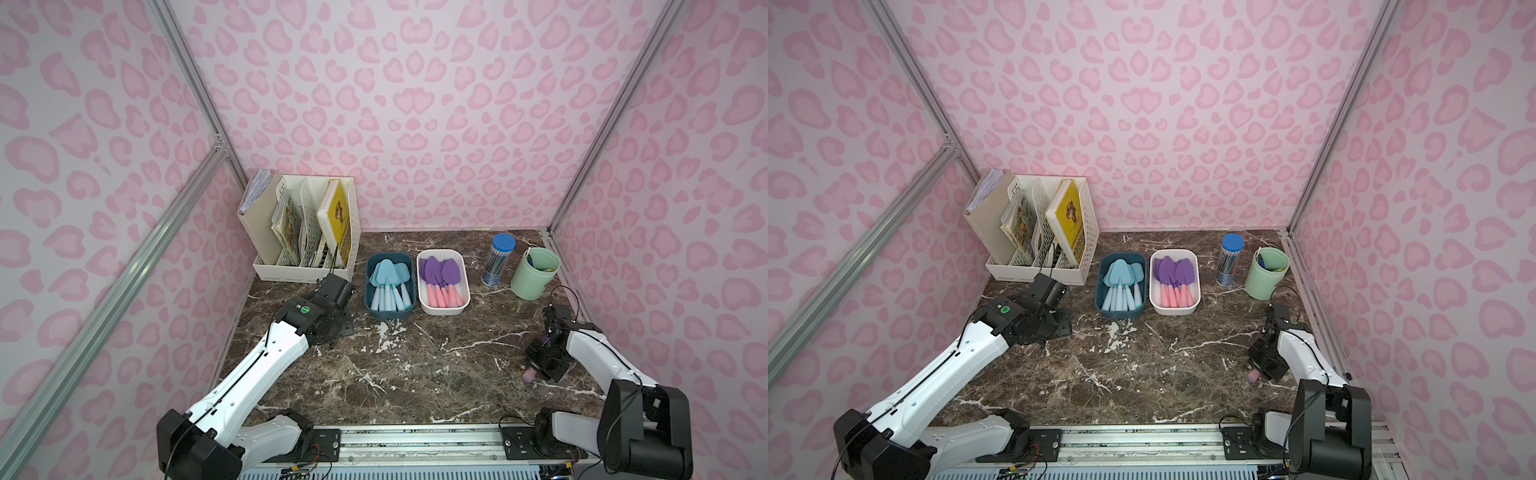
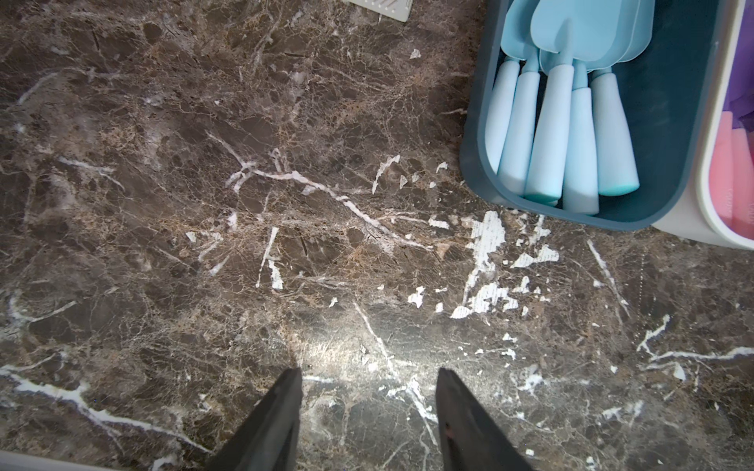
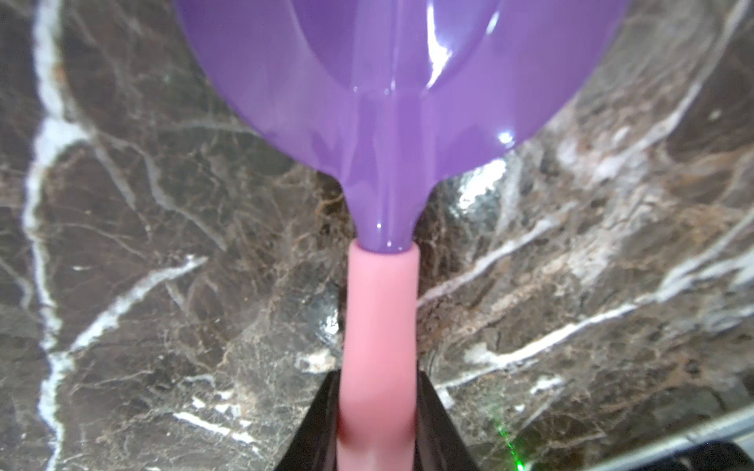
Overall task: Sort the small shovels by color and place them into the storage box
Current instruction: Pick up the shovel from the center of the board, then place the shovel in the storage box.
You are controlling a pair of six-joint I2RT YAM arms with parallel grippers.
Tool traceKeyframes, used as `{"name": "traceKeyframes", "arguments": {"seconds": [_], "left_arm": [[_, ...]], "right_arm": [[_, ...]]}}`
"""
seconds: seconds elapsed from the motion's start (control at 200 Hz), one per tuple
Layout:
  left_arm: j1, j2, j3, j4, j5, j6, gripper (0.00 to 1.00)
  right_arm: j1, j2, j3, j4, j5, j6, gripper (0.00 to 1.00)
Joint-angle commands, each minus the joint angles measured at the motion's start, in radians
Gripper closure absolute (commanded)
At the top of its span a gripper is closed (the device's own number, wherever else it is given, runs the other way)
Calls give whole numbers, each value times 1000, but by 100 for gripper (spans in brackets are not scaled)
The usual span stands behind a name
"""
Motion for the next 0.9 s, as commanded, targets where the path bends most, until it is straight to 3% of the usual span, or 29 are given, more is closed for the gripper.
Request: {"name": "traceKeyframes", "arguments": {"seconds": [0.0,0.36,0.64,0.895], "left_arm": [[1,4,-1,-4,-5,2,43],[1,1,4,-11,3,-5,43],[1,-7,6,-20,10,-18,43],[1,-19,23,-52,26,-31,43]], "right_arm": [[14,-19,5,-24,8,7,78],[127,-90,34,-86,29,48,81],[356,-111,84,-134,51,167,81],[592,-38,209,-147,89,261,82]]}}
